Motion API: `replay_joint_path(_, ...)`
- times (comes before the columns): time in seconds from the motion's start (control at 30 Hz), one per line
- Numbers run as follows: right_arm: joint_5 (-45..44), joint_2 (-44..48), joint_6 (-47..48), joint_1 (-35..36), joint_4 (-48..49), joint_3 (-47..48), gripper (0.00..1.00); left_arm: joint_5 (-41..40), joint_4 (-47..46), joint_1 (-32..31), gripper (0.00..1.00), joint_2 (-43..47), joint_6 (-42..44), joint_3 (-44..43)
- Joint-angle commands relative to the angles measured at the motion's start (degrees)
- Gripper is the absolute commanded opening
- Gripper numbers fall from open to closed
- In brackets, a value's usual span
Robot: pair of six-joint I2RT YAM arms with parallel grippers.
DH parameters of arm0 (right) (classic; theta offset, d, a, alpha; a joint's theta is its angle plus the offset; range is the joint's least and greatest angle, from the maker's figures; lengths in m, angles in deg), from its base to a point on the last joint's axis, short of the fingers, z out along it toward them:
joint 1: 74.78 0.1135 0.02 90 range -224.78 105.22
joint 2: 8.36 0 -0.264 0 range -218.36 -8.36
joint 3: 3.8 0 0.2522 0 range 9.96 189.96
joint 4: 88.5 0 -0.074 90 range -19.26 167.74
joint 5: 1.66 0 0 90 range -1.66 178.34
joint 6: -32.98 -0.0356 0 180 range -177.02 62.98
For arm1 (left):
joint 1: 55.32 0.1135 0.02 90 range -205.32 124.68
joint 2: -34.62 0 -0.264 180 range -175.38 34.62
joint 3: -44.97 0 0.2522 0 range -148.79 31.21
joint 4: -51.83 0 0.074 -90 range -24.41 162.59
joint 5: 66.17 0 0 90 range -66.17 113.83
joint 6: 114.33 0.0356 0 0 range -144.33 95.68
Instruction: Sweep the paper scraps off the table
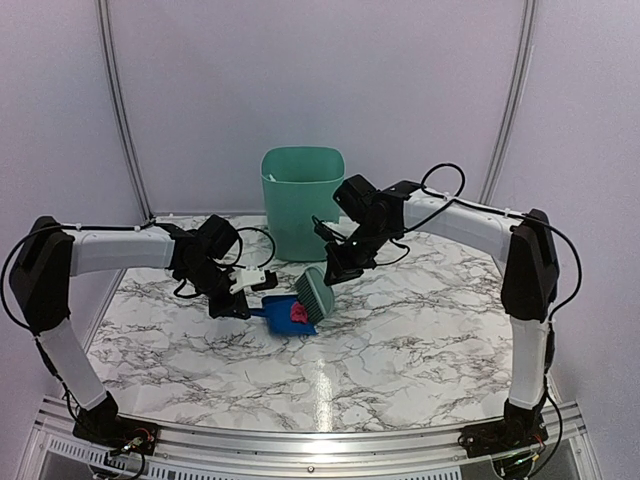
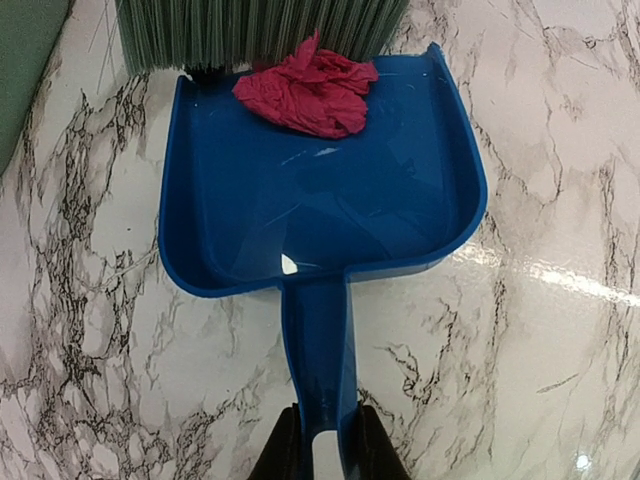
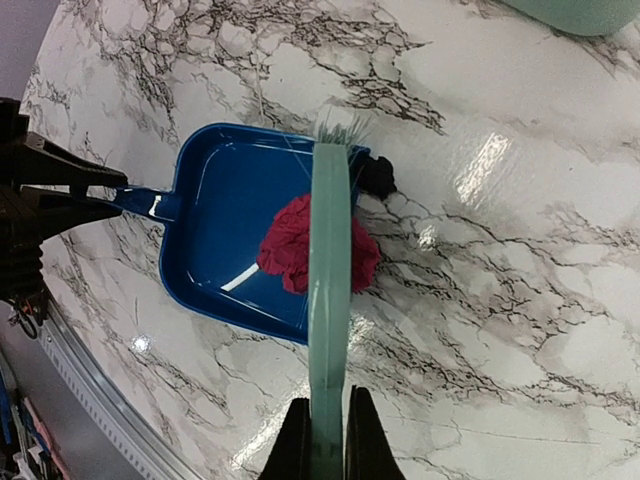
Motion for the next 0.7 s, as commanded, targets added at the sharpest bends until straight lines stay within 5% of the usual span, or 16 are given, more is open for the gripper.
replay_joint_path(0.0, -1.0, 2.6, 1.4, 0.8, -2.2, 3.8, 0.0, 0.0, 1.5, -0.3, 0.0, 2.0, -2.1, 2.6)
replay_joint_path(0.67, -18.6, 7.0, -2.6, -4.3, -9.6, 5.6, 0.0, -0.9, 1.1, -0.4, 0.0, 2.6, -4.9, 4.4)
